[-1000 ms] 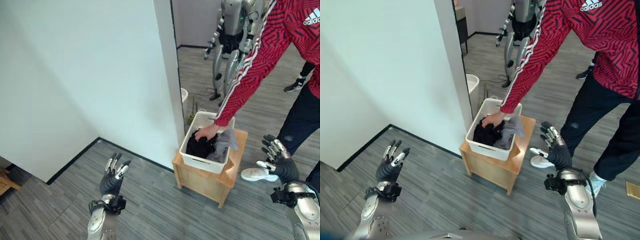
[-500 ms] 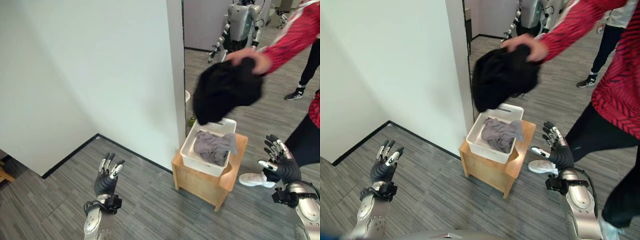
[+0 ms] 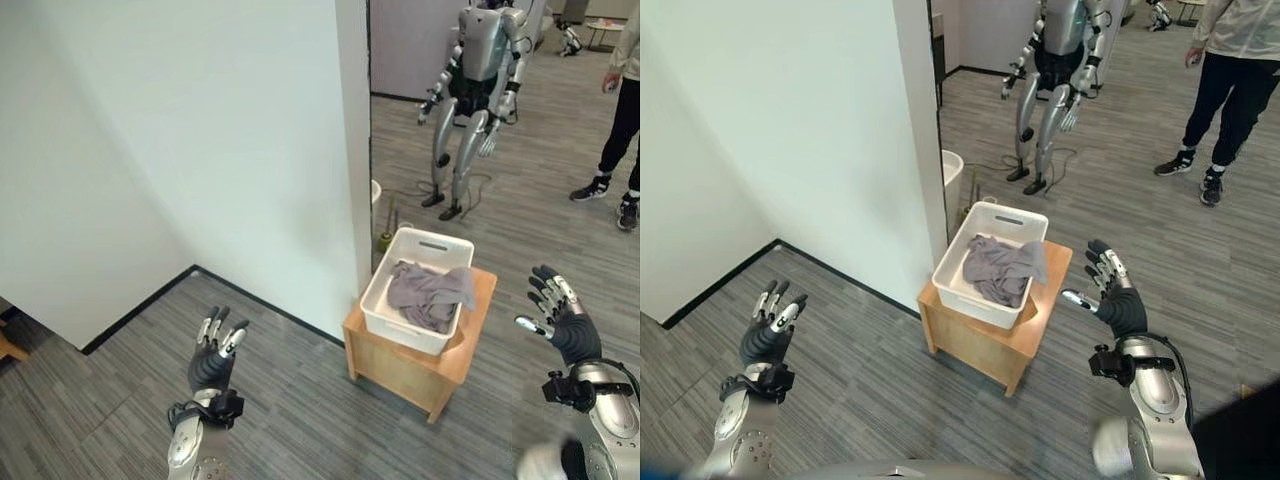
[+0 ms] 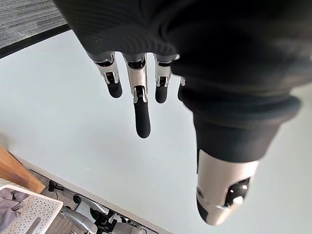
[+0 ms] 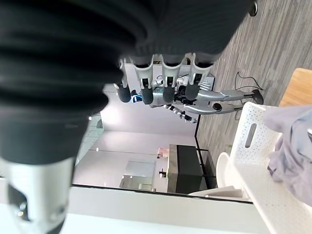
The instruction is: Pick up bed clothes into laundry basket.
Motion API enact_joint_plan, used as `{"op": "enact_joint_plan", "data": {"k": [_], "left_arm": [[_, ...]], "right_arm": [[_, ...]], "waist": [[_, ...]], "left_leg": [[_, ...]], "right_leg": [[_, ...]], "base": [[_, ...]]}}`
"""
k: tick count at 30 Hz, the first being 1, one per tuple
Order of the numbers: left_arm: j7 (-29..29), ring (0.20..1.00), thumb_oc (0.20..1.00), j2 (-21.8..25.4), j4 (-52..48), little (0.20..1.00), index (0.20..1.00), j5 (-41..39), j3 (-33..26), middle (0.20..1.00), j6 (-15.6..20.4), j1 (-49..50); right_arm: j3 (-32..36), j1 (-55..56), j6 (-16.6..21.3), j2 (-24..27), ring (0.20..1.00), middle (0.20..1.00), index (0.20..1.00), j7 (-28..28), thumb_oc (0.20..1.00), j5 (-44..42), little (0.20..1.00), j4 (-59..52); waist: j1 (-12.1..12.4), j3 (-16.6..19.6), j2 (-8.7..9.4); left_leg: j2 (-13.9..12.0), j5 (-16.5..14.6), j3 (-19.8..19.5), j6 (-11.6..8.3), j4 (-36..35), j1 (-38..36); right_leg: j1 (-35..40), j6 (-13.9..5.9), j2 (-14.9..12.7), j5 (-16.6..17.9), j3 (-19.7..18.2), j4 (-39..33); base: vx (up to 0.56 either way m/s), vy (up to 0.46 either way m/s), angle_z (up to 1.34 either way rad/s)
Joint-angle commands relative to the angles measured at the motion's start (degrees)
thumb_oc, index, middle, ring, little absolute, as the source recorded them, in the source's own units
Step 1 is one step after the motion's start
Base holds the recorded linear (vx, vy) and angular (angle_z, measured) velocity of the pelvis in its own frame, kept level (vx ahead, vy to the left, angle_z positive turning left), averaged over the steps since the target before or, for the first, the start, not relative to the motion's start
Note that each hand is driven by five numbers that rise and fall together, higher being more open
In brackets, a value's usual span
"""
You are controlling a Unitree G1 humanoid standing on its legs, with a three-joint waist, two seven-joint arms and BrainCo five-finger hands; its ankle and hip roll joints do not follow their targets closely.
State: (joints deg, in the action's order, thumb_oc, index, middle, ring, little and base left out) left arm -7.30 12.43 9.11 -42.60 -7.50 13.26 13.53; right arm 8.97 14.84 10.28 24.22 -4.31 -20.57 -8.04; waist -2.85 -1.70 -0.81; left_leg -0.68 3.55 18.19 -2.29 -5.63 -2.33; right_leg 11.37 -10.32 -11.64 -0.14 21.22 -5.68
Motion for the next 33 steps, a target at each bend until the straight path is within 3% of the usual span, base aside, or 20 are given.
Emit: {"op": "enact_joint_plan", "data": {"k": [1, 10, 11, 12, 13, 14, 15, 16, 19, 20, 21, 23, 25, 26, 27, 28, 30, 31, 32, 33], "left_arm": [[-0.23, 1.0, 1.0, 1.96, -1.57, 1.0, 1.0, -0.26, -2.95, 1.0, 3.39, -4.67], [-0.15, 1.0, 1.0, 2.4, -5.04, 1.0, 1.0, -0.95, -5.97, 1.0, 4.92, -3.85], [-0.23, 1.0, 1.0, 2.51, -5.62, 1.0, 1.0, -1.49, -6.52, 1.0, 5.28, -3.77], [-0.01, 1.0, 1.0, 2.77, -6.47, 1.0, 1.0, -2.15, -7.35, 1.0, 5.78, -3.7], [1.22, 1.0, 1.0, 4.12, -7.17, 1.0, 1.0, -0.85, -8.48, 1.0, 6.91, -3.46], [1.87, 1.0, 1.0, 4.37, -7.85, 1.0, 1.0, -0.6, -9.53, 1.0, 7.58, -3.41], [2.82, 1.0, 1.0, 4.63, -8.78, 1.0, 1.0, -0.86, -10.83, 1.0, 8.44, -3.81], [2.83, 1.0, 1.0, 4.61, -8.79, 1.0, 1.0, -0.85, -10.87, 1.0, 8.43, -3.84], [3.25, 1.0, 1.0, 4.79, -11.68, 1.0, 1.0, -0.78, -12.64, 1.0, 9.44, -3.89], [3.28, 1.0, 1.0, 4.76, -11.75, 1.0, 1.0, -0.75, -12.64, 1.0, 9.4, -3.87], [3.45, 1.0, 1.0, 4.78, -12.77, 1.0, 1.0, -1.26, -12.67, 1.0, 9.86, -4.36], [3.94, 1.0, 1.0, 5.38, -11.52, 1.0, 1.0, -1.68, -11.73, 1.0, 10.79, -5.68], [3.43, 1.0, 1.0, 5.48, -11.0, 1.0, 1.0, -2.26, -11.12, 1.0, 10.88, -6.29], [3.39, 1.0, 1.0, 5.48, -10.98, 1.0, 1.0, -2.3, -11.11, 1.0, 10.89, -6.29], [2.87, 1.0, 1.0, 2.93, -12.24, 1.0, 1.0, -1.96, -11.71, 1.0, 10.43, -4.34], [2.92, 1.0, 1.0, 2.82, -12.44, 1.0, 1.0, -1.9, -11.69, 1.0, 10.36, -4.15], [2.57, 1.0, 1.0, 0.19, -12.21, 1.0, 1.0, -3.22, -12.35, 1.0, 9.68, -1.7], [2.83, 1.0, 1.0, -0.59, -11.04, 1.0, 1.0, -3.75, -12.27, 1.0, 9.48, -1.28], [2.83, 1.0, 1.0, -0.6, -11.04, 1.0, 1.0, -3.75, -12.27, 1.0, 9.48, -1.27], [2.51, 1.0, 1.0, 0.28, -9.51, 1.0, 1.0, -3.9, -11.47, 1.0, 8.36, -0.92]], "right_arm": [[0.79, -5.08, 3.06, -0.54, 1.0, 1.0, 1.0, -0.1, 1.0, 0.1, 1.0, 0.2], [0.83, -8.67, 3.6, 0.16, 1.0, 1.0, 1.0, 0.69, 1.0, -1.02, 1.0, 1.5], [0.72, -9.41, 3.87, 0.47, 1.0, 1.0, 1.0, 0.85, 1.0, -1.2, 1.0, 1.57], [0.21, -11.48, 4.44, 0.56, 1.0, 1.0, 1.0, 1.0, 1.0, -1.79, 1.0, 1.39], [-0.96, -13.77, 5.01, 0.07, 1.0, 1.0, 1.0, 1.44, 1.0, -2.2, 1.0, 1.63], [-1.1, -14.3, 5.16, -0.13, 1.0, 1.0, 1.0, 1.47, 1.0, -2.27, 1.0, 1.26], [-0.64, -14.88, 5.79, -0.67, 1.0, 1.0, 1.0, 1.97, 1.0, -2.81, 1.0, 0.56], [-0.65, -14.93, 5.78, -0.67, 1.0, 1.0, 1.0, 1.97, 1.0, -2.81, 1.0, 0.56], [1.71, -14.21, 6.75, -0.51, 1.0, 1.0, 1.0, 2.16, 1.0, -3.91, 1.0, -0.49], [1.73, -14.21, 6.74, -0.51, 1.0, 1.0, 1.0, 2.16, 1.0, -3.91, 1.0, -0.51], [3.02, -14.25, 7.13, 0.35, 1.0, 1.0, 1.0, 2.64, 1.0, -4.42, 1.0, -0.09], [3.09, -15.22, 7.46, 1.8, 1.0, 1.0, 1.0, 2.69, 1.0, -5.32, 1.0, 0.69], [3.42, -15.07, 7.54, 3.06, 1.0, 1.0, 1.0, 2.71, 1.0, -5.75, 1.0, 1.45], [3.42, -15.13, 7.64, 3.12, 1.0, 1.0, 1.0, 2.65, 1.0, -5.83, 1.0, 1.61], [4.61, -14.62, 7.58, 3.68, 1.0, 1.0, 1.0, 1.95, 1.0, -7.0, 1.0, 1.88], [4.6, -14.55, 7.64, 3.76, 1.0, 1.0, 1.0, 1.86, 1.0, -7.08, 1.0, 1.94], [5.25, -13.66, 7.68, 4.64, 1.0, 1.0, 1.0, 1.07, 1.0, -8.53, 1.0, 2.91], [6.06, -13.4, 8.0, 5.37, 1.0, 1.0, 1.0, 0.94, 1.0, -9.63, 1.0, 3.81], [6.05, -13.4, 8.01, 5.38, 1.0, 1.0, 1.0, 0.93, 1.0, -9.64, 1.0, 3.82], [6.52, -12.35, 8.43, 6.21, 1.0, 1.0, 1.0, 1.77, 1.0, -10.44, 1.0, 3.95]], "waist": [[1.41, -0.53, 1.02], [3.41, -1.2, 1.83], [3.96, -1.5, 2.01], [5.23, -2.32, 1.93], [6.42, -4.26, 1.51], [6.63, -5.48, 0.85], [6.23, -6.65, -0.47], [6.27, -6.55, -0.49], [6.27, -6.25, -0.66], [6.08, -6.18, -0.73], [4.79, -6.03, -0.36], [3.4, -5.69, 0.57], [2.86, -5.25, 2.07], [2.78, -5.24, 2.02], [3.62, -4.96, 3.62], [3.27, -4.9, 3.38], [3.55, -4.9, 3.3], [3.4, -5.35, 3.44], [3.31, -5.33, 3.42], [2.82, -6.52, 4.08]], "left_leg": [[-6.94, 1.15, 2.53, -3.77, 1.12, -4.07], [-5.39, -1.3, 0.98, -2.54, 4.04, -2.67], [-5.15, -2.21, 0.39, -2.29, 6.01, -1.78], [-4.29, -3.76, -1.22, -1.19, 8.58, -0.41], [-0.97, -5.58, -5.18, 2.45, 9.3, -0.92], [-0.13, -6.12, -7.28, 3.66, 9.68, -1.6], [0.41, -6.01, -11.1, 4.3, 9.59, -2.26], [0.37, -5.82, -11.05, 4.3, 9.55, -2.04], [1.92, -7.27, -17.53, 3.51, 11.38, -1.77], [1.88, -7.06, -17.73, 3.53, 11.4, -1.56], [2.05, -8.11, -22.01, 1.95, 12.3, -1.17], [2.35, -9.42, -26.05, 0.43, 13.84, -0.03], [2.53, -10.69, -28.96, -0.05, 14.8, 0.5], [2.53, -10.89, -29.07, -0.06, 15.09, 0.63], [-0.42, -11.81, -32.15, -1.59, 18.69, 1.33], [-0.62, -11.95, -32.56, -1.72, 18.82, 1.4], [-3.88, -8.11, -33.69, -3.43, 22.63, 3.17], [-6.09, -3.15, -30.46, -3.64, 25.93, 6.17], [-6.09, -3.19, -30.55, -3.65, 25.99, 6.22], [-9.44, -2.24, -20.94, -2.44, 30.65, 9.05]], "right_leg": [[-3.66, 1.48, -2.09, 2.77, 1.3, 3.87], [-3.98, 0.78, -4.19, 2.71, 1.56, 5.92], [-4.13, 0.88, -4.66, 2.29, 1.57, 6.99], [-6.2, 0.91, -6.49, 0.56, 1.35, 13.54], [-13.85, 0.07, -10.38, 6.61, -3.19, 33.5], [-15.96, -0.14, -10.71, 9.87, -6.55, 39.24], [-20.98, 0.53, -7.72, 9.84, -13.79, 46.15], [-21.25, 0.64, -7.66, 10.03, -13.81, 46.11], [-21.12, 2.04, -9.04, 9.59, -19.78, 42.3], [-21.03, 2.1, -9.04, 9.88, -19.49, 41.98], [-19.48, 2.5, -7.84, 6.74, -25.69, 33.2], [-16.66, 0.89, -5.01, 0.97, -34.85, 20.69], [-15.08, 0.06, -1.72, -2.21, -40.52, 16.29], [-15.05, 0.08, -1.69, -2.31, -40.42, 16.35], [-13.73, 1.46, -0.35, -2.98, -36.19, 15.67], [-13.54, 1.61, -0.16, -3.04, -35.74, 15.69], [-10.75, 3.55, 2.33, -3.63, -31.25, 14.03], [-8.83, 4.76, 2.95, -3.36, -28.2, 12.91], [-8.79, 4.77, 2.96, -3.37, -28.11, 12.88], [-6.52, 6.06, 3.32, -4.04, -23.56, 11.92]], "base": [[0.0, 0.0, 0.0], [0.0, 0.03, 0.0], [-0.03, 0.102, 0.22], [-0.03, 0.295, 0.32], [-0.03, 0.336, 0.35], [-0.02, 0.275, 0.84], [-0.03, 0.066, 1.53], [0.02, 0.001, 1.9], [0.09, -0.116, 2.17], [0.13, -0.262, 1.84], [0.13, -0.276, 1.88], [0.16, -0.348, 1.43], [0.11, -0.256, 1.53], [0.16, -0.589, 1.77], [0.14, -0.471, 1.7], [0.19, -0.651, 1.55], [0.08, -0.424, 0.82], [0.02, -0.329, 0.3], [-0.08, -0.401, 0.33], [-0.11, -0.385, 0.71]]}}
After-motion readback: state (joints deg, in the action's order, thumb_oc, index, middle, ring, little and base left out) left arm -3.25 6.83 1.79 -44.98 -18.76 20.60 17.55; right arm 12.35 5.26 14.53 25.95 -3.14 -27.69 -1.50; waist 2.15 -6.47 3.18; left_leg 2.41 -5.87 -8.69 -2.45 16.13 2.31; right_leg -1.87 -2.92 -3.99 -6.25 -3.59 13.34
